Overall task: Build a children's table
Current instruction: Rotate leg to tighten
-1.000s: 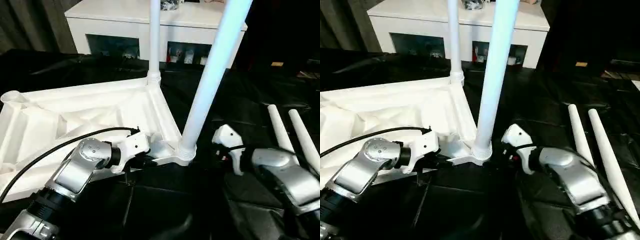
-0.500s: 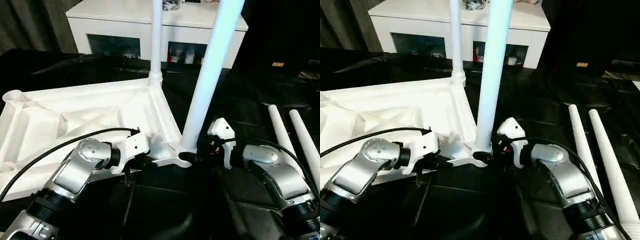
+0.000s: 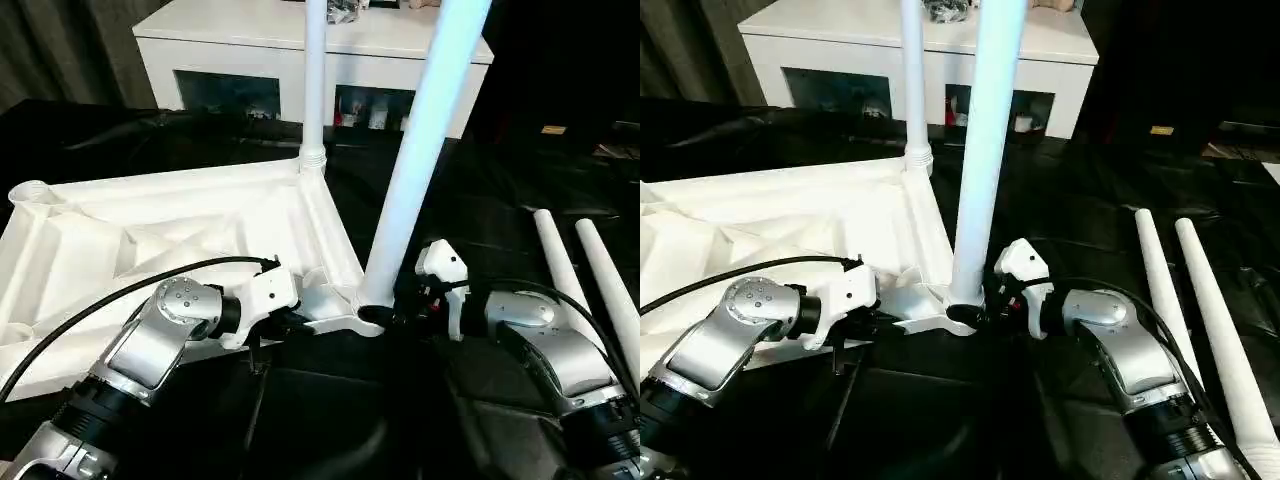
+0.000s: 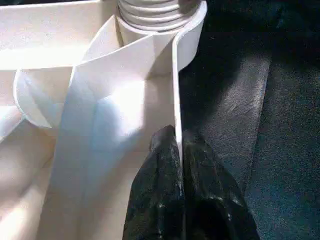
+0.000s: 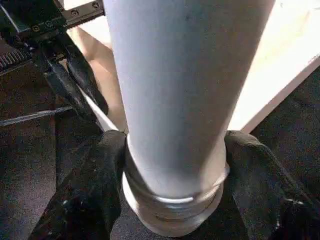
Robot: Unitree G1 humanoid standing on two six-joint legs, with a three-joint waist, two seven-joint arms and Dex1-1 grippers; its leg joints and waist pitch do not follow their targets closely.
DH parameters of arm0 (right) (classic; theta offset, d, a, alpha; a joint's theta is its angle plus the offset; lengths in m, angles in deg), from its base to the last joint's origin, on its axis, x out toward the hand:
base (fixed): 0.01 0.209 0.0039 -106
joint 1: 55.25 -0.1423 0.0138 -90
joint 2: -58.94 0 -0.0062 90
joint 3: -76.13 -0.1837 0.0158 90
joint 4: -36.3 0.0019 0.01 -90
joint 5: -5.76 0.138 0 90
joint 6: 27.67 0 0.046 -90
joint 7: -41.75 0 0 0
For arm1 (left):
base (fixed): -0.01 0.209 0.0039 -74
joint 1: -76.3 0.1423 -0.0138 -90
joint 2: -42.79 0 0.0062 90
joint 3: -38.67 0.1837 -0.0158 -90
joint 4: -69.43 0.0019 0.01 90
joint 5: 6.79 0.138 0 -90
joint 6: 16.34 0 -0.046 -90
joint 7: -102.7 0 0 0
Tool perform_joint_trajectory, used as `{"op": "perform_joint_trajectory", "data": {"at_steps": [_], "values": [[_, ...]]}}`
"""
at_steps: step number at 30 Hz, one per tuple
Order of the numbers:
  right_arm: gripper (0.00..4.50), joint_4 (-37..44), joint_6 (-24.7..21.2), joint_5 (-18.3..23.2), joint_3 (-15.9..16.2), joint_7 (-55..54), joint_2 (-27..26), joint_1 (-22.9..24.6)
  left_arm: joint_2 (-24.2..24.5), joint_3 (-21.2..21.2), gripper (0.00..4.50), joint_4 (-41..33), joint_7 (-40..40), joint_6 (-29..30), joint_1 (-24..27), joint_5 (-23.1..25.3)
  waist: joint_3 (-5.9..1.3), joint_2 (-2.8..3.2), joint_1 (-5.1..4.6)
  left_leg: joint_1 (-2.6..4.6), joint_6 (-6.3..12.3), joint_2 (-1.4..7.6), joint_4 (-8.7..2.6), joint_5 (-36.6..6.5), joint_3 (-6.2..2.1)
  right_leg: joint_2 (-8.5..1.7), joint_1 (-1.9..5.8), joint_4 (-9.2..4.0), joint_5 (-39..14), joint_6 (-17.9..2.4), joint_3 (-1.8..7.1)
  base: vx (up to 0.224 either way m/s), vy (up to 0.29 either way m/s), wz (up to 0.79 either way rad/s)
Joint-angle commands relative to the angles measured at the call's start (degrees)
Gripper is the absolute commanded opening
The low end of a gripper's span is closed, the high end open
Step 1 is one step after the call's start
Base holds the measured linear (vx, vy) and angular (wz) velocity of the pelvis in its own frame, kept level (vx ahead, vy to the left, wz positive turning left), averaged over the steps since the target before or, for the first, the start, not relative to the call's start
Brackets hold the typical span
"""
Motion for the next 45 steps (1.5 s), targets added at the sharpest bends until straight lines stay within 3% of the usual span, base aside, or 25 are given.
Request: {"op": "perform_joint_trajectory", "data": {"at_steps": [1, 8, 9, 10, 11, 12, 13, 14, 17, 19, 21, 25, 26, 27, 30, 32, 34, 36, 39, 40, 42, 43, 44, 45], "values": [[2.70, -1.43, 0.41, -0.67, -0.64, 0.05, 0.24, -1.16, 0.08, 0.26, 0.00, -2.53, -1.46, -2.07, -0.49, -1.29, -3.41, -0.03, -0.03, 0.44, 3.45, 1.15, -4.06, -7.78, 0.19, -1.83, 3.68, -3.10, -5.13, -14.71, 1.11, 0.000, 0.000, 0.00], [2.66, -5.99, -1.49, -3.77, -1.02, -7.15, -2.89, -1.31, -1.65, -0.06, 0.00, -1.36, 2.08, -1.12, 0.11, -0.28, -3.40, -0.04, -0.45, 0.24, 3.11, 1.05, -4.08, -7.42, 0.16, -1.81, 3.64, -3.08, -4.97, -14.92, 1.07, 0.000, 0.000, 0.00], [2.66, -8.94, -3.36, -5.06, -1.94, -14.27, -6.52, -1.90, -5.04, -0.78, 0.00, 1.17, 7.50, 1.68, -0.79, 0.92, -3.31, -0.11, -0.80, 0.20, 2.23, 0.97, -4.21, -8.71, 0.10, -1.71, 3.69, -3.26, -7.39, -14.24, 1.02, 0.000, 0.000, 0.00], [2.66, -8.94, -3.36, -5.06, -1.94, -14.27, -6.52, -1.90, -5.04, -0.78, 0.00, 1.17, 7.50, 1.68, -0.79, 0.92, -2.92, -0.07, -0.98, 0.29, 1.82, 1.00, -4.46, -9.87, 0.21, -1.59, 3.32, -3.74, -9.65, -13.84, 1.06, 0.000, 0.000, 0.00], [2.65, -10.43, -4.39, -5.56, -2.66, -18.38, -8.68, -2.28, -7.18, -1.42, 0.00, 2.61, 10.63, 2.97, -1.41, 1.32, -2.60, -0.05, -1.21, 0.57, 0.46, 0.85, -4.60, -13.58, 0.14, -1.74, 3.15, -4.34, -16.52, -12.50, 1.01, 0.000, 0.000, 0.00], [2.65, -12.58, -5.82, -6.26, -3.71, -24.36, -11.95, -3.01, -10.52, -2.39, 0.00, 4.01, 14.17, 5.74, -2.30, 0.95, -2.53, 0.00, -1.22, 0.86, -0.31, 0.81, -4.62, -15.33, 0.10, -1.81, 2.97, -4.60, -19.79, -11.67, 1.03, 0.000, 0.000, 0.00], [2.65, -12.58, -5.82, -6.26, -3.71, -24.36, -11.95, -3.01, -10.52, -2.39, 0.00, 4.01, 14.17, 5.74, -2.30, 0.95, -2.44, -0.21, -1.50, 0.88, -1.36, 0.63, -4.76, -17.49, -0.20, -1.86, 3.01, -4.97, -24.50, -9.89, 0.99, 0.000, 0.000, 0.00], [2.65, -13.51, -6.10, -6.59, -4.14, -26.87, -13.31, -3.38, -11.81, -2.47, 0.00, 4.37, 15.40, 6.51, -2.69, 1.00, -2.47, -0.24, -1.48, 1.02, -1.69, 0.65, -4.84, -18.28, -0.40, -1.85, 3.00, -5.09, -25.84, -9.13, 0.93, 0.000, 0.000, 0.00], [2.65, -19.46, -6.47, -8.30, -6.56, -40.54, -20.82, -6.10, -19.59, -3.42, 0.00, 7.63, 24.86, 11.14, -5.57, 2.15, -2.67, 0.17, -2.25, 0.90, -2.06, 0.52, -4.94, -18.60, -0.52, -1.76, 2.60, -5.13, -24.52, -8.62, 1.06, 0.000, 0.000, 0.00], [2.65, -24.83, -5.05, -7.41, -8.91, -47.96, -26.15, -9.13, -26.18, -5.56, 0.00, 12.19, 34.12, 12.38, -8.77, 3.23, -2.82, -0.14, -2.56, 1.08, -2.21, 0.32, -4.70, -18.90, -0.56, -1.67, 2.67, -5.40, -24.90, -7.99, 0.92, 0.000, 0.000, 0.00], [2.64, -27.72, -2.69, -8.01, -8.59, -49.51, -27.79, -10.88, -28.48, -5.91, 0.00, 14.33, 36.71, 11.71, -10.15, 3.71, -2.91, -0.04, -2.44, 1.04, -0.99, 0.14, -4.62, -19.10, -0.42, -1.60, 2.58, -5.75, -24.35, -7.63, 0.81, 0.000, 0.000, 0.00], [2.64, -27.16, 1.23, -6.74, -8.89, -45.29, -28.94, -12.16, -28.38, -5.40, 0.00, 15.46, 37.45, 9.48, -10.83, 5.22, -3.00, 0.05, -2.23, 0.69, 0.22, 0.14, -4.79, -19.07, -0.56, -1.69, 2.70, -5.87, -24.42, -6.54, 0.63, 0.000, 0.000, 0.00], [2.99, -27.16, 1.23, -6.74, -8.89, -45.29, -28.94, -12.16, -28.38, -5.40, 0.00, 15.46, 37.45, 9.48, -10.83, 5.22, -3.04, -0.01, -2.21, 0.59, 0.42, 0.17, -4.79, -19.02, -0.57, -1.68, 2.76, -5.90, -24.10, -6.51, 0.63, 0.000, 0.000, 0.00], [3.20, -24.93, 3.23, -5.49, -9.99, -42.78, -28.60, -11.93, -27.33, -4.95, 0.00, 14.57, 36.41, 8.75, -10.32, 5.57, -3.10, 0.11, -2.14, 0.22, 0.68, 0.28, -4.91, -17.77, -0.63, -1.72, 2.98, -5.64, -22.43, -6.77, 0.65, 0.000, 0.000, 0.00], [3.44, -22.11, 4.51, -5.85, -11.74, -42.46, -26.75, -11.90, -24.74, -3.85, 0.00, 13.04, 34.24, 7.84, -9.38, 6.73, -3.40, 0.16, -2.02, 0.00, 1.16, 0.39, -4.84, -15.96, -0.65, -1.80, 3.23, -5.28, -19.87, -7.55, 0.69, 0.000, 0.000, 0.00], [3.68, -19.90, 4.24, -5.54, -11.44, -40.20, -24.94, -11.49, -23.34, -3.34, 0.00, 12.24, 32.98, 7.46, -8.82, 6.70, -3.45, 0.06, -1.91, -0.39, 1.84, 0.52, -4.74, -13.02, -0.55, -1.77, 3.41, -4.91, -15.57, -8.96, 0.68, 0.000, 0.000, 0.00], [3.78, -17.92, 3.50, -5.09, -11.21, -38.37, -23.60, -10.98, -22.42, -3.12, 0.00, 11.73, 32.31, 7.38, -8.51, 6.72, -3.42, 0.20, -1.71, -0.26, 2.12, 0.61, -4.66, -12.43, -0.42, -1.84, 3.38, -4.87, -14.65, -9.68, 0.72, 0.000, 0.000, 0.00], [3.95, -10.58, -0.80, -3.25, -9.70, -31.02, -18.31, -8.52, -19.35, -2.29, 0.00, 9.48, 28.47, 6.84, -7.33, 6.34, -3.58, 0.14, -1.60, -0.29, 2.69, 0.70, -4.58, -10.87, -0.41, -1.79, 3.72, -4.56, -12.31, -10.33, 0.77, 0.000, 0.000, 0.00], [4.18, -6.76, -2.87, -3.29, -8.29, -26.63, -14.36, -6.94, -17.68, -1.95, 0.00, 7.96, 25.73, 6.10, -6.55, 5.69, -3.60, 0.36, -1.11, -0.28, 3.99, 0.86, -4.29, -7.05, -0.22, -1.79, 3.77, -3.84, -5.57, -12.64, 0.86, 0.000, 0.000, 0.00], [4.18, -2.81, -4.06, -3.62, -6.96, -20.78, -8.99, -4.68, -15.14, -1.20, 0.00, 5.94, 21.37, 4.13, -5.48, 4.64, -3.60, 0.42, -0.80, -0.18, 4.00, 0.72, -4.28, -6.86, -0.35, -1.67, 3.97, -3.85, -5.58, -12.64, 0.77, 0.000, 0.000, 0.00], [4.18, 1.02, -3.99, -3.29, -5.93, -13.90, -3.27, -2.00, -11.92, -0.19, 0.00, 3.41, 15.35, 1.66, -4.06, 2.87, -3.63, 0.44, -0.33, -0.09, 4.75, 1.13, -4.25, -6.82, -0.27, -1.88, 4.17, -3.60, -3.57, -13.10, 0.97, 0.000, 0.000, 0.00], [4.18, 3.96, -2.11, -1.88, -4.90, -6.16, 1.51, 0.82, -8.05, 1.33, 0.00, 0.74, 8.15, -1.29, -2.56, 0.83, -3.68, 0.42, -0.26, -0.04, 5.10, 1.15, -4.23, -6.16, -0.16, -1.90, 4.09, -3.43, -1.77, -13.99, 0.99, 0.000, 0.000, 0.00], [4.18, 4.34, -1.86, -1.61, -4.73, -4.98, 2.15, 1.25, -7.36, 1.57, 0.00, 0.29, 6.95, -1.36, -2.32, 0.44, -3.69, 1.01, -0.05, 0.16, 5.39, 1.15, -4.25, -6.77, -0.31, -1.86, 4.01, -3.42, -1.54, -14.45, 0.86, 0.000, 0.000, 0.00], [4.18, 4.82, -1.51, -1.30, -4.45, -3.51, 2.92, 1.79, -6.55, 1.74, 0.00, -0.35, 5.36, -1.15, -2.03, -0.28, -3.65, 0.76, -0.18, 0.06, 6.27, 1.22, -4.19, -6.09, -0.11, -1.83, 4.06, -3.21, 0.69, -15.54, 0.90, 0.000, 0.000, 0.00]]}}
